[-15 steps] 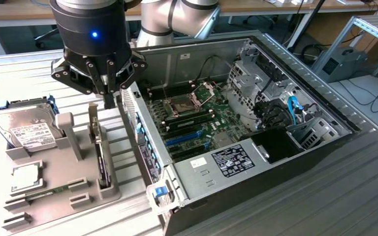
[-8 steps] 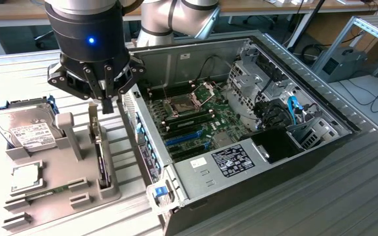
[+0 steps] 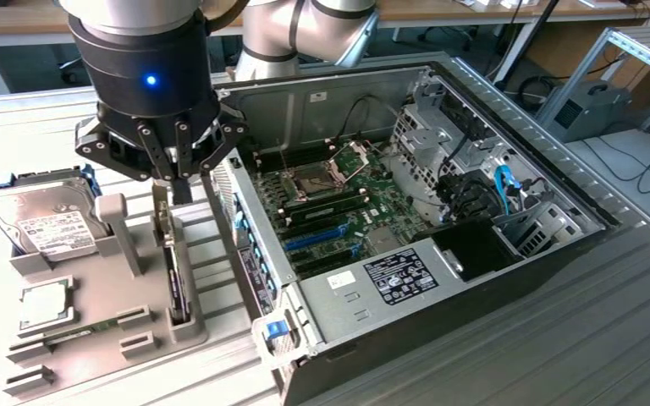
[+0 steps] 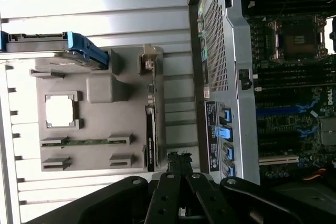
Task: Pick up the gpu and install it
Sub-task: 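Reach for the gpu, then pick up the gpu and move the gpu toward the slot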
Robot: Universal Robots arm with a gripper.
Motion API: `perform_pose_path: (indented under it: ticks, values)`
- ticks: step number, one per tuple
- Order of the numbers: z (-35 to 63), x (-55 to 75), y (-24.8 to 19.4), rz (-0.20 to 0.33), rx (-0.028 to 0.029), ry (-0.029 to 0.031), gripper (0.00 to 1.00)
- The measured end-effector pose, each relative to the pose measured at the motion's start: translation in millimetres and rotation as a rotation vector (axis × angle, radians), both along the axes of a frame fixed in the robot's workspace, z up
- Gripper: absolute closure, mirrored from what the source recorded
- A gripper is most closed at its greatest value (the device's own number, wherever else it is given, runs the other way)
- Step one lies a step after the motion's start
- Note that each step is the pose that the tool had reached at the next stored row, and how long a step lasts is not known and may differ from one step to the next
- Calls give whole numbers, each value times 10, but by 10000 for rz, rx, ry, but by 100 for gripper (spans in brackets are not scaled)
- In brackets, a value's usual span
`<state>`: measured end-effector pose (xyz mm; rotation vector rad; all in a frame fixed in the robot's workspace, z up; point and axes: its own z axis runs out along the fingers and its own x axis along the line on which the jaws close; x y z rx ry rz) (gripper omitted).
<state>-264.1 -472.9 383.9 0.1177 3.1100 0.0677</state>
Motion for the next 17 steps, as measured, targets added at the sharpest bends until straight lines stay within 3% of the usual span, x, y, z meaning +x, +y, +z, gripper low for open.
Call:
perform_pose_path:
  ticks: [17]
  values:
    - [-2, -14, -7, 0, 0, 0, 89]
